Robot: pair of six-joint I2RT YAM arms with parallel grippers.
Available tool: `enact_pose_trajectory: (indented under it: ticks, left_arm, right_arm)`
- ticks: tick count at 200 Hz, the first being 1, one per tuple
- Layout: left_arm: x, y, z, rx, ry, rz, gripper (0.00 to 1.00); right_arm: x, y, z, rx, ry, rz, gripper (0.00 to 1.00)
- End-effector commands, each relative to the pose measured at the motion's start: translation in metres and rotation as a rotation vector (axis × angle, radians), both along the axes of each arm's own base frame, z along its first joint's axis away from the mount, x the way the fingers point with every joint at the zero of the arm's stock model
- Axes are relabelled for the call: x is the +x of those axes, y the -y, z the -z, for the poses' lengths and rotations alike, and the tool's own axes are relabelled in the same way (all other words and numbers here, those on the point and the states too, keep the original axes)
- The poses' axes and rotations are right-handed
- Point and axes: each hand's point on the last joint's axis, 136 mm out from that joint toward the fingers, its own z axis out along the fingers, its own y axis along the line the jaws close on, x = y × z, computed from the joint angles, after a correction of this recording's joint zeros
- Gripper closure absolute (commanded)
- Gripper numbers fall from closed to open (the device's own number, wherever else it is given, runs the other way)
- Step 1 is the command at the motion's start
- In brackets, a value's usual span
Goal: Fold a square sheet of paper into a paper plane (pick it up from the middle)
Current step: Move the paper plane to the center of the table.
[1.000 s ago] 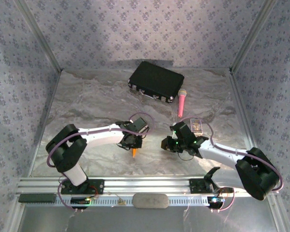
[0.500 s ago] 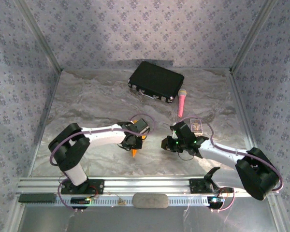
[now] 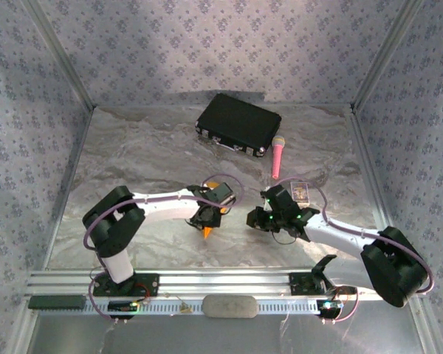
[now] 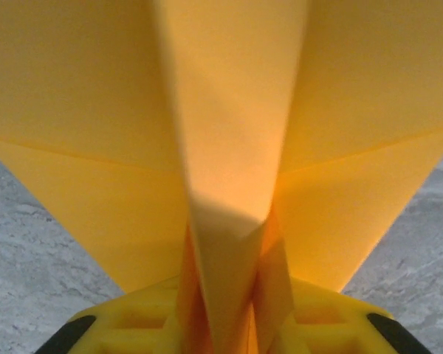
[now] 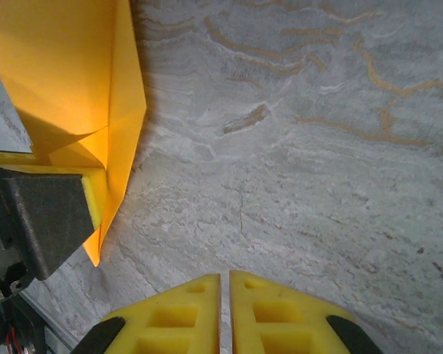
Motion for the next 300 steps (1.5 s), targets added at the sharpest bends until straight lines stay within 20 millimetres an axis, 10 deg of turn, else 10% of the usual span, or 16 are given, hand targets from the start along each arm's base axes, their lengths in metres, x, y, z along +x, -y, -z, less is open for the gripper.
enact_pose_trajectory:
  ticks: [1,71,136,196,243,300]
  left_arm:
    - [-0.004,-0.004,0.015,0.050,-0.032,-0.025,0.69]
    - [0.001,0.008,0.012,0.023,-0.038,-0.071,0.64]
    - [0.009,0.018,-0.037,-0.091,0.035,-0.129,0.53]
    - [0.017,0.011,-0.096,-0.200,0.172,-0.135,0.46]
    - [0.036,-0.037,-0.123,-0.203,0.312,-0.184,0.41]
    - [0.078,-0.137,-0.124,-0.180,0.478,-0.347,0.24]
  right_arm:
    - [0.002,0.009,0.000,-0.024,0.011,0.023,0.88]
    - [0.007,0.021,-0.007,-0.022,0.028,0.057,0.87]
    - [0.026,0.054,-0.040,-0.095,0.132,0.114,0.83]
    - [0.058,0.126,-0.097,-0.262,0.373,0.332,0.52]
    - [0.082,0.190,-0.134,-0.618,0.590,0.438,0.34]
    - [0.116,0.241,-0.100,-0.849,0.640,0.515,0.24]
